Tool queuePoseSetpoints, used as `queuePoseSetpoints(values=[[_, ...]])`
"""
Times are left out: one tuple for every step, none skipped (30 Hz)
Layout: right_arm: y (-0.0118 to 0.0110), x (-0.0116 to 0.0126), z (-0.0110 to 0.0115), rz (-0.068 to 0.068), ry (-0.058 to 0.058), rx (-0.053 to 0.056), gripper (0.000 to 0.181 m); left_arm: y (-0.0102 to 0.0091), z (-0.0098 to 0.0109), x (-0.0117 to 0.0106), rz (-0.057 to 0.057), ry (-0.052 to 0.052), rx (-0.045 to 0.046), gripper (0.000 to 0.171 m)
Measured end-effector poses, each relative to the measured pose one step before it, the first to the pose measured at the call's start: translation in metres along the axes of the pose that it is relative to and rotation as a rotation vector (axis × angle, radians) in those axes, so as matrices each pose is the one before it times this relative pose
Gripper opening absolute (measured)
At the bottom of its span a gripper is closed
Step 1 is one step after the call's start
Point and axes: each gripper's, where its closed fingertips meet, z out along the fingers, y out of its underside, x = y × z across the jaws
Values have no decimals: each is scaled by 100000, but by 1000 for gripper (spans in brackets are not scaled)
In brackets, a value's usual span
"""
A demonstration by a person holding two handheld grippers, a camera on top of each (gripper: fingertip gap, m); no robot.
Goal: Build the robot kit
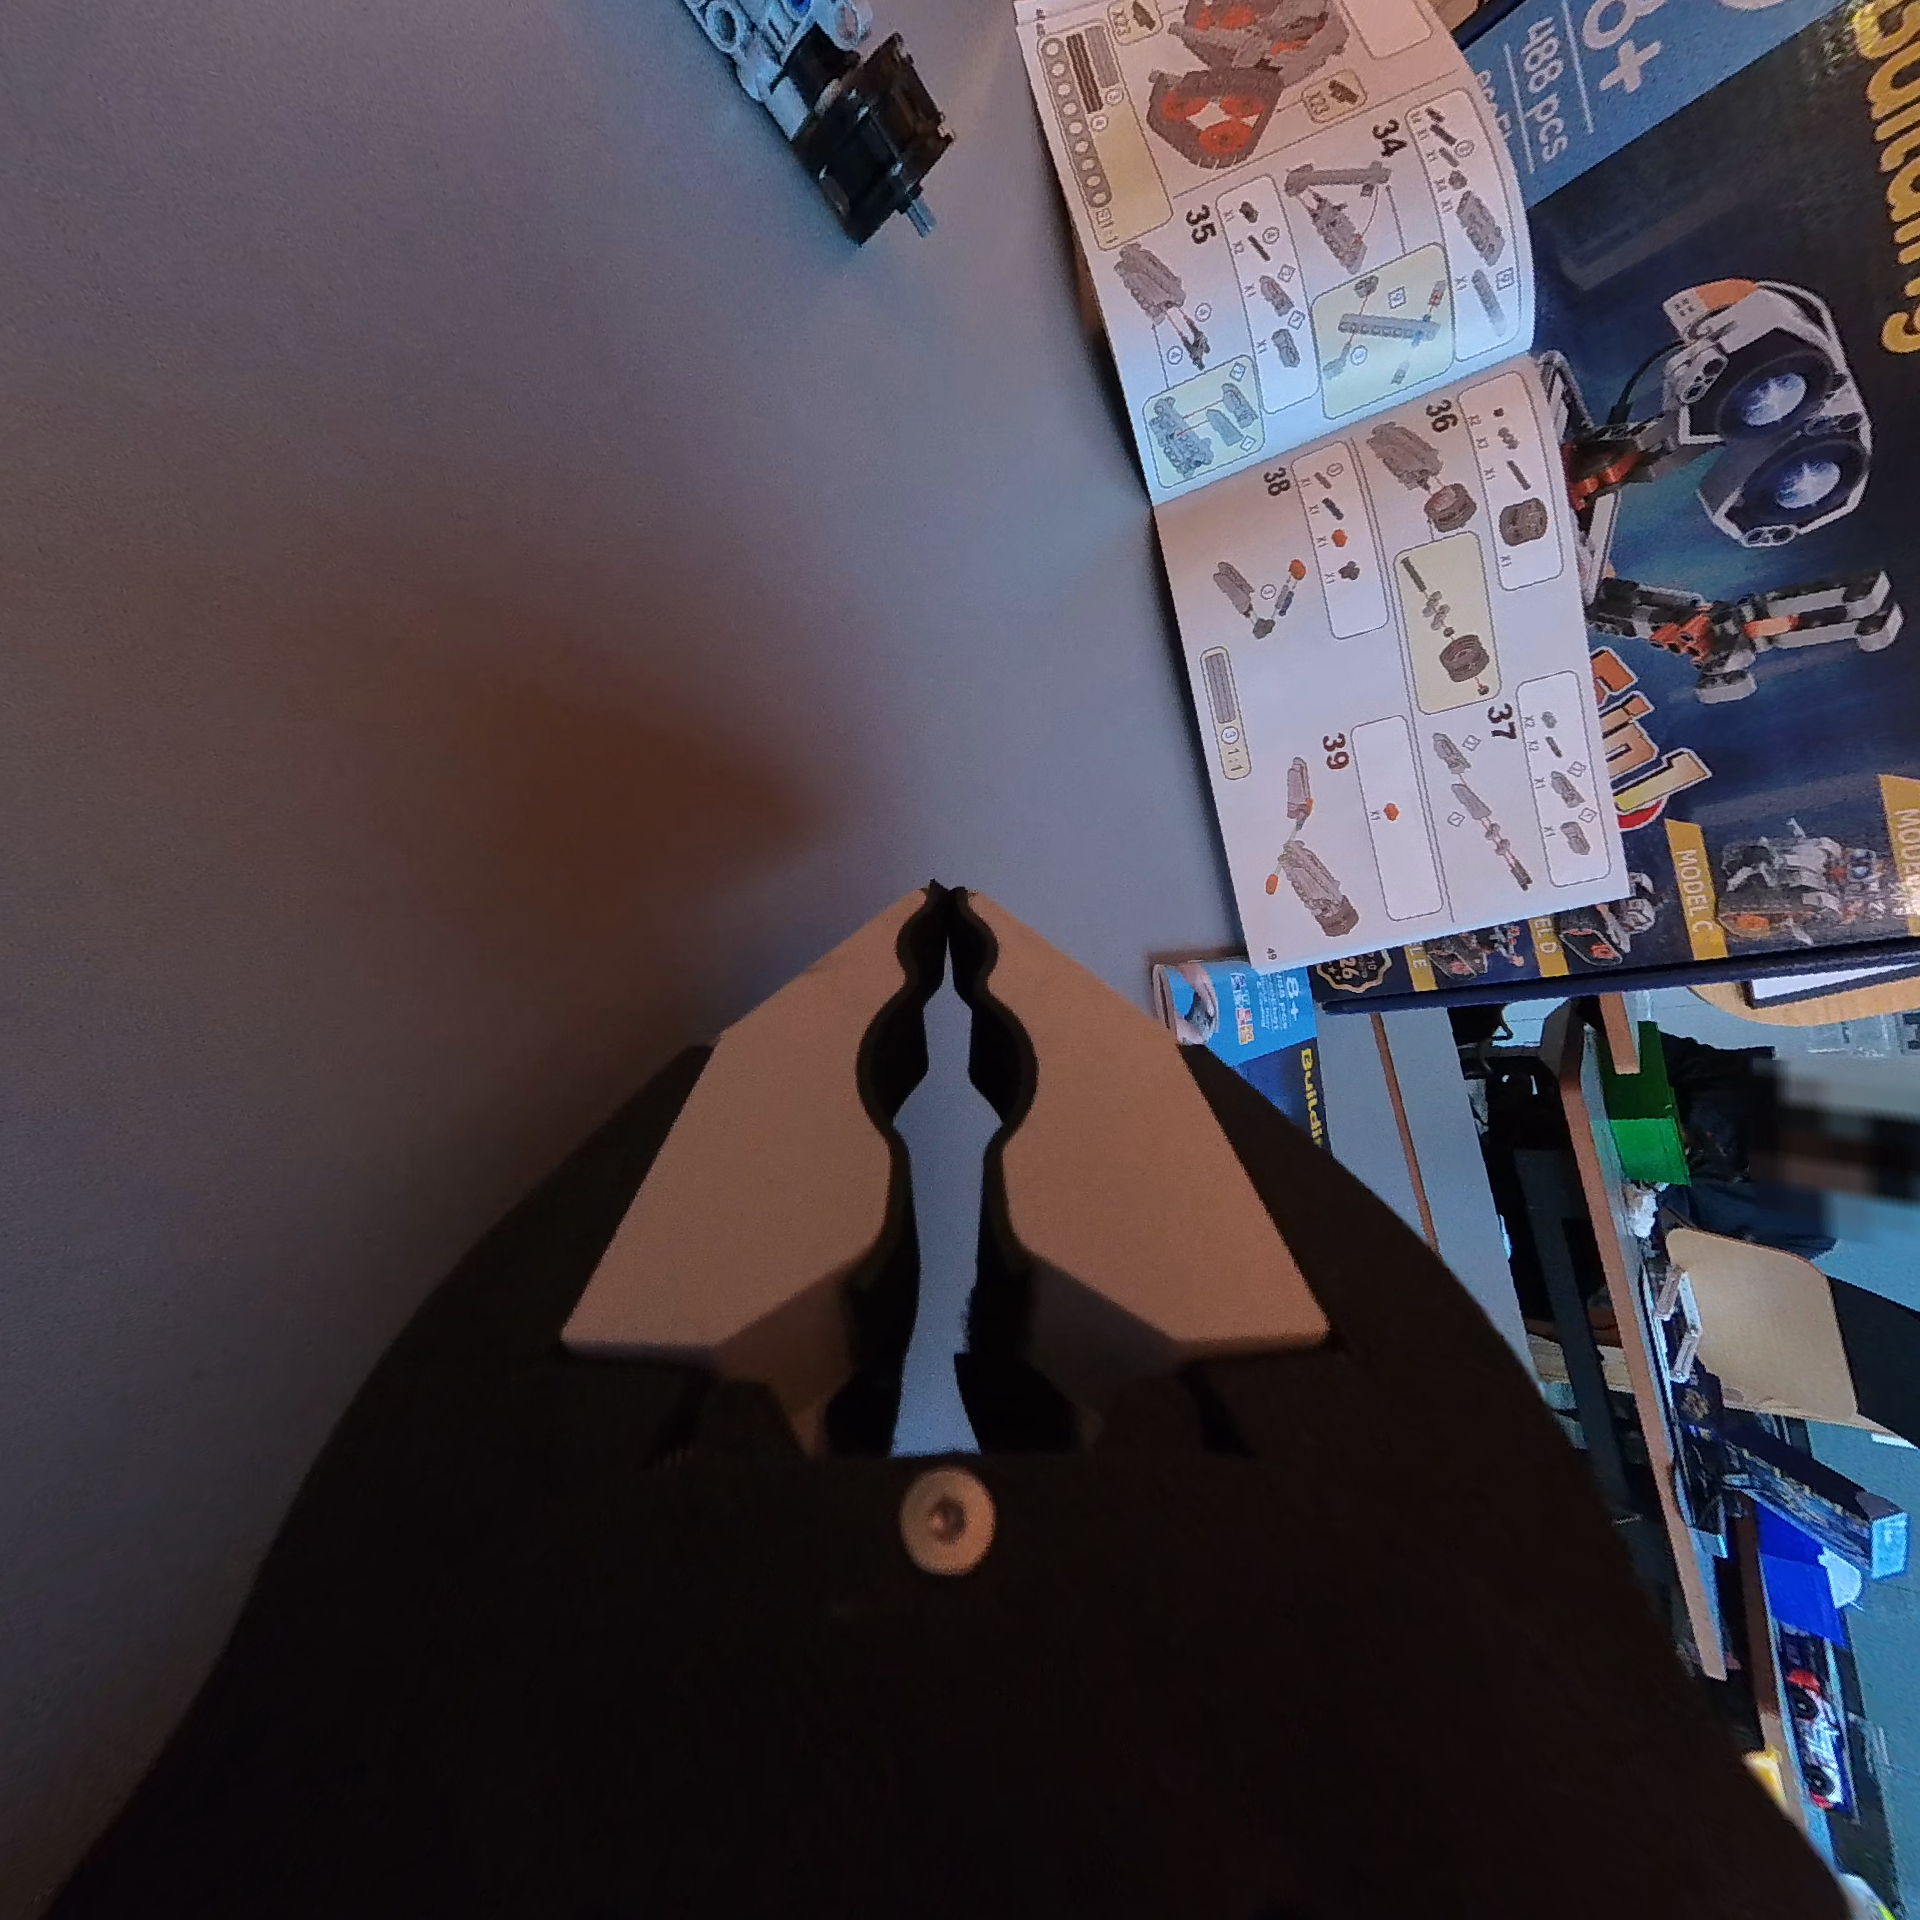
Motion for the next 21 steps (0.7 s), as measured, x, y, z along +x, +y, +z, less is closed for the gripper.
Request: queuePoseSetpoints(values=[[-17, 15, -3, 254, -10, 150, 0, 75, 18, 26, 482, 293, -429, 30], [-22, 4, -20, 127, 26, 191, 0, 44, 30, -23, 600, -44, -264, 31], [-18, -15, -17, -18, 11, 101, 0, 19, 44, -17, 350, -22, -72, 31], [16, -22, 4, -160, 6, -143, 0, 41, 62, 25, -17, 391, -278, 31], [20, -21, 17, -288, -13, -189, 0, 82, 64, 18, -21, 276, -525, 31], [15, -35, 28, -175, -96, -144, 0, 65, 71, -31, 258, -191, -396, 31], [6, -39, 36, 9, -250, -67, 0, 47, 66, -52, 313, -319, -177, 31], [21, -46, 38, 90, -322, -99, 0, 32, 97, -55, -142, -253, -217, 31], [5, -23, 28, -54, -122, -66, 0, 27, 108, -41, -474, -12, -238, 32], [15, -12, 16, -63, -57, -24, 0, -85, 27, 28, -525, 402, 613, 31], [19, -38, 13, 35, -191, -57, 0, -105, -2, 11, -254, 222, 816, 32], [2, -30, -3, -43, -141, 9, 0, -27, 13, 3, -45, 190, 314, 32], [-10, -11, 3, -124, -23, 38, 0, -1, 3, 29, -82, 403, 184, 32], [-1, -21, -2, -94, -83, -33, 0, 20, -5, 39, 97, 507, 82, 33], [-11, -12, -11, -41, -92, -28, 0, 12, -14, 20, 152, 459, 89, 33], [-15, -7, -25, -84, -37, 103, 0, -17, -42, -11, -171, 399, 223, 33], [-37, 14, -37, -81, 51, 178, 0, -45, -69, 26, -376, 671, 414, 33], [-39, 29, -49, 45, 72, 252, 0, -77, -126, 96, -265, 975, 629, 33], [-44, 34, -44, 253, -1, 299, 0, -57, -168, 93, -88, 810, 637, 33], [-47, 49, -25, 304, 41, 334, 0, -13, -176, 63, 160, 498, 395, 33], [-32, 52, -8, 403, 81, 283, 0, 29, -183, 18, 413, 82, 163, 32]])
